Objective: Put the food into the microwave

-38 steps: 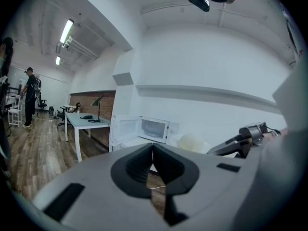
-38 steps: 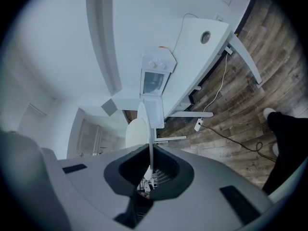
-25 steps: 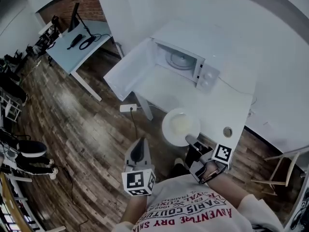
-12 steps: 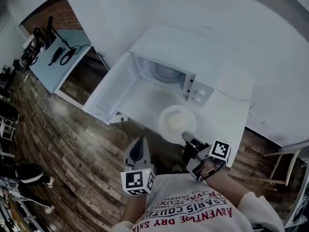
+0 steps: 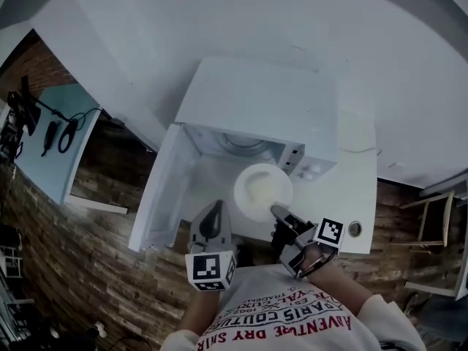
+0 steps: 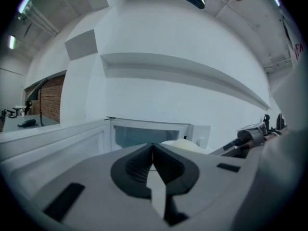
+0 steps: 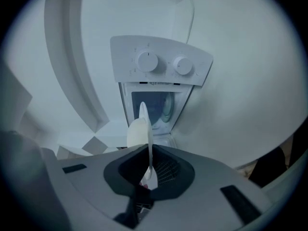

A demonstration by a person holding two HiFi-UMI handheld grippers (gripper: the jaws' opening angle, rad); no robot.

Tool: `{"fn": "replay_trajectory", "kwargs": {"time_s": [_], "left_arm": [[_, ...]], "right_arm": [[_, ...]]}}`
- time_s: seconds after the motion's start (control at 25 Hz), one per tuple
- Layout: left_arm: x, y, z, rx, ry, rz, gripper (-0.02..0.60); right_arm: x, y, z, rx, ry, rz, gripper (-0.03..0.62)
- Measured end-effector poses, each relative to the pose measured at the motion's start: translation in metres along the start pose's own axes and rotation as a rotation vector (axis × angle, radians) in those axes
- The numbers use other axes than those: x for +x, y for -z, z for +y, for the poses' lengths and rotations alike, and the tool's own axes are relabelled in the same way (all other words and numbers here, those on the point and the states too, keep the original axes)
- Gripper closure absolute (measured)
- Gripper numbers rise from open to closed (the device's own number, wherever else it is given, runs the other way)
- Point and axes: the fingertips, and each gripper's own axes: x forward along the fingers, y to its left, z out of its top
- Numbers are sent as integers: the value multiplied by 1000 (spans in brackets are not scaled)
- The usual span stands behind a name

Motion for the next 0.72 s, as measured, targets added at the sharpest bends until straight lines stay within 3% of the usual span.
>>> {"fn": "replay_trajectory", "kwargs": {"time_s": [0.28,0.72], "left_arm": [[39,0,42,37,150,39,575],[92,12,64,-16,207,68,575]], "right_arm": [[51,-4,-2,40,-1,-139,568],[103,-35,-21,38,18,-236,568]]}}
